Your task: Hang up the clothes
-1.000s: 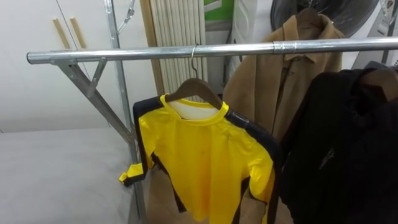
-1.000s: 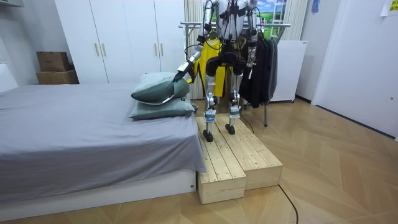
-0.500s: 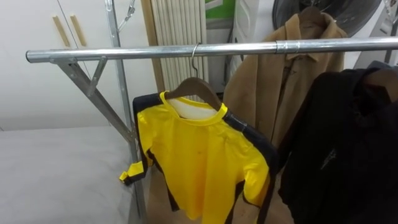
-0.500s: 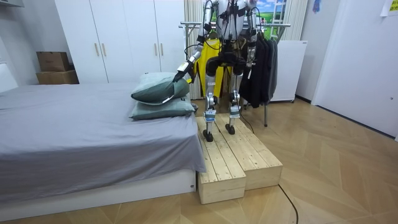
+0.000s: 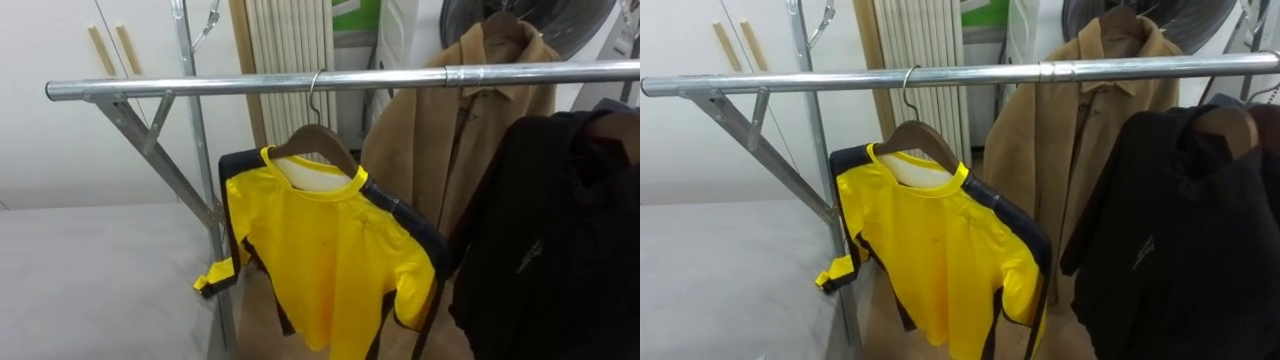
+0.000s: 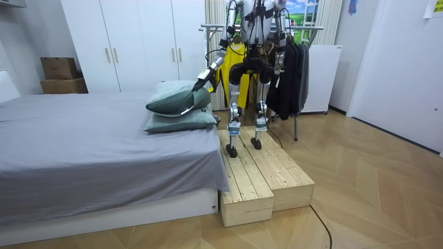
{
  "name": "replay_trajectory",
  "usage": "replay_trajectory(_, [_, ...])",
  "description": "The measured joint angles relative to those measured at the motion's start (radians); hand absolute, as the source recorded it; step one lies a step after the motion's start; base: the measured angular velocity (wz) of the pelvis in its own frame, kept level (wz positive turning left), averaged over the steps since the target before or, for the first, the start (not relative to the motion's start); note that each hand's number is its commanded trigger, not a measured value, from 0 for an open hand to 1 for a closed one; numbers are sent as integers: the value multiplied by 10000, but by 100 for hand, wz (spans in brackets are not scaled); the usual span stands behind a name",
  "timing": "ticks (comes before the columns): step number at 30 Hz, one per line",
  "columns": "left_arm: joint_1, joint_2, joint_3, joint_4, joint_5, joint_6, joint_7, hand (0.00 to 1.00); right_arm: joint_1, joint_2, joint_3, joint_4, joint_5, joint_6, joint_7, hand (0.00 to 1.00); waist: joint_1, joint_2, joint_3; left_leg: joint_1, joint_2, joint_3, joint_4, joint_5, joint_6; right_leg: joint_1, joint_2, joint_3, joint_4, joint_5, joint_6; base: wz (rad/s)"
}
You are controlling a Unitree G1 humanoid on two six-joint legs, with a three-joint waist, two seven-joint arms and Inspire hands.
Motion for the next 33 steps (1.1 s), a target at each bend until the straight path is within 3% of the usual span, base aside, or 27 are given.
replay_trajectory(6, [-38,87,-389,1,-39,-3,0,0,-139,-8,430,-34,11,-6,-89,0,10,30,26,-14,5,-218,52,0,-3,81,-32,-178,8,-63,-30,10])
replay_trajectory(12, [-208,83,-783,0,-92,-26,-44,0,-588,-61,1037,-78,-491,-53,-67,0,299,193,44,-138,17,-317,63,34,-53,16,-107,-494,27,-47,-79,9])
replay_trajectory(15, [-330,122,-1034,-109,-47,-230,-108,0,-826,-79,1081,-90,-1071,-142,-64,0,267,260,59,-507,-6,-712,224,127,-138,-116,-266,-1050,181,-119,-161,46])
replay_trajectory(16, [-327,120,-1115,-122,23,-366,-140,0,-872,-95,1145,-109,-1266,-141,-59,0,281,314,29,-577,-9,-875,224,179,-159,-98,-313,-1259,182,-159,-189,59])
replay_trajectory(18, [-348,161,-1176,-175,24,-376,-284,0,-860,-105,1204,-106,-1315,-141,-48,0,230,317,20,-701,48,-902,311,300,-196,1,-416,-1698,259,-297,-271,77])
replay_trajectory(19, [-513,202,-1198,-220,24,-376,-377,0,-826,-152,1204,-95,-1310,-133,-43,0,208,330,32,-855,86,-795,443,396,-228,58,-537,-2120,365,-465,-296,99])
replay_trajectory(21, [-548,244,-1374,-685,23,-384,-495,0,-832,-218,1134,-128,-1318,-104,-37,0,261,276,41,-985,147,-212,561,660,-244,32,-765,-2655,550,-792,-304,99])
replay_trajectory(22, [-564,252,-1377,-980,23,-471,-533,0,-866,-227,946,-129,-1320,-112,-32,0,258,180,31,-1110,212,471,534,923,-210,64,-985,-3038,543,-931,-286,104])
replay_trajectory(23, [-661,251,-1390,-1067,21,-642,-611,0,-894,-251,686,-131,-1307,-130,-32,0,257,71,53,-1228,349,1510,818,998,-122,123,-1199,-3547,551,-1025,-311,105])
replay_trajectory(24, [-706,248,-1413,-1071,21,-711,-689,0,-901,-277,601,-131,-1303,-134,-49,0,267,67,46,-1257,446,2052,1119,915,-2,153,-1269,-3746,586,-1078,-333,101])
replay_trajectory(25, [-785,245,-1513,-1081,23,-783,-846,0,-905,-338,539,-224,-1337,-137,-111,0,257,78,35,-1272,631,3030,1655,683,211,221,-1370,-4157,658,-1167,-326,99])
replay_trajectory(26, [-910,249,-1545,-1080,24,-795,-982,0,-887,-382,527,-366,-1539,-113,-204,0,204,94,32,-1274,817,3650,2163,403,331,313,-1462,-4632,743,-1284,-332,108])
replay_trajectory(27, [-996,260,-1546,-1082,24,-806,-1063,0,-863,-388,513,-435,-1622,-89,-287,0,151,102,16,-1244,924,3914,2429,247,328,384,-1515,-4959,784,-1345,-333,127])
replay_trajectory(29, [-1313,282,-1700,-1086,74,-885,-1444,0,-825,-423,312,-463,-1611,-25,-555,0,3,113,16,-878,1048,4320,2800,-201,280,685,-1688,-6021,957,-1513,-375,137])
replay_trajectory(30, [-1370,282,-1785,-1088,184,-888,-1538,0,-829,-452,281,-482,-1609,3,-619,0,0,114,16,-769,1049,4415,2795,-275,258,729,-1764,-6232,1030,-1542,-361,126])
replay_trajectory(32, [-1642,286,-1949,-1080,889,-979,-1892,0,-741,-469,52,-488,-1627,11,-904,0,-40,121,14,-431,1053,4696,2729,-529,231,1023,-1957,-7162,1132,-1655,-229,116])
replay_trajectory(33, [-1694,285,-1953,-1080,988,-1060,-1975,0,-728,-476,14,-505,-1641,19,-935,0,-37,118,16,-394,1048,4747,2713,-565,242,1056,-2025,-7355,1188,-1682,-206,100])
